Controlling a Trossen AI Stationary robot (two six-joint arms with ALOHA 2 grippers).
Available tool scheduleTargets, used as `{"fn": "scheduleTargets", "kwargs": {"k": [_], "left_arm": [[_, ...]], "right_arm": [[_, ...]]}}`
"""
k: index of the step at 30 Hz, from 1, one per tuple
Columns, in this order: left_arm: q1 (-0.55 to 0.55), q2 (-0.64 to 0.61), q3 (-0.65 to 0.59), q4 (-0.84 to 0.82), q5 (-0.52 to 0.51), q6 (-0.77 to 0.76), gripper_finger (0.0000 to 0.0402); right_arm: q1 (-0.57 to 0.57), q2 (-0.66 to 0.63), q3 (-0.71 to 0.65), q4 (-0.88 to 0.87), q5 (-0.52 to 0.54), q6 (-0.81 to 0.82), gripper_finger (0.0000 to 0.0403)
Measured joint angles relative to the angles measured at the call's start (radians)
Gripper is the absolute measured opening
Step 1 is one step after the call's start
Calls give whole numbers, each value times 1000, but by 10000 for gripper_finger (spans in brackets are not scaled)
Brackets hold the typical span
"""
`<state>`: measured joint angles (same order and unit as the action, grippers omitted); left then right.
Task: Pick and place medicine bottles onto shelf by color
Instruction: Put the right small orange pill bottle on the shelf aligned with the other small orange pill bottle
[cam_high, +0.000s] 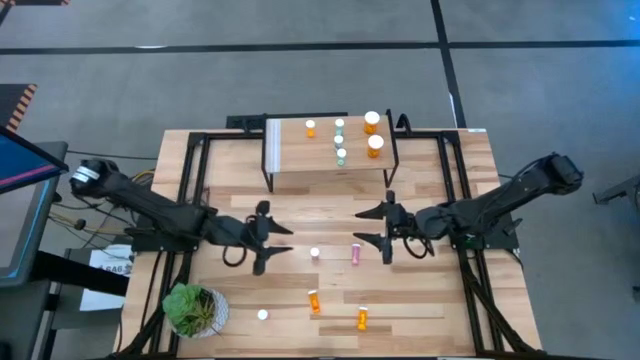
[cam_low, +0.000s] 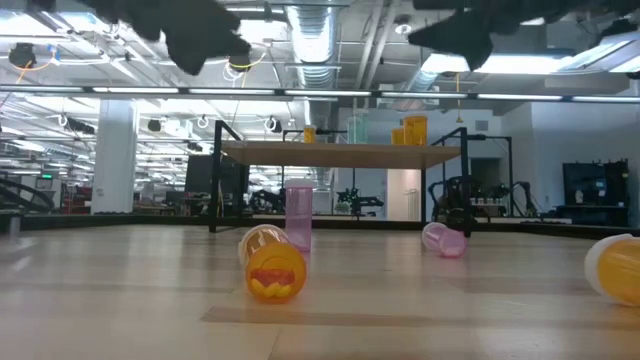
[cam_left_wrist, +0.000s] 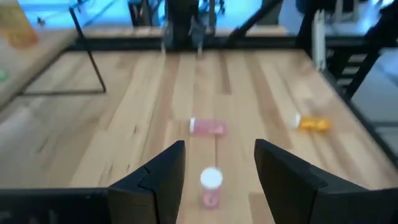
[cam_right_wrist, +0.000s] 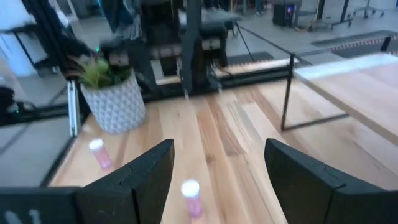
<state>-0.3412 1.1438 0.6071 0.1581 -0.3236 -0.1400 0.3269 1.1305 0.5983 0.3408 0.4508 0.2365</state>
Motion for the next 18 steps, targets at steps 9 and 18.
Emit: {"fn": "scheduleTargets", "kwargs": {"k": [9, 18], "left_arm": [[13, 217, 72, 31, 195, 24, 180], [14, 351, 225, -23, 218, 76, 180]], "right_arm": [[-30, 38, -3, 0, -2, 2, 275], [48, 21, -3, -60, -24, 139, 275]]}}
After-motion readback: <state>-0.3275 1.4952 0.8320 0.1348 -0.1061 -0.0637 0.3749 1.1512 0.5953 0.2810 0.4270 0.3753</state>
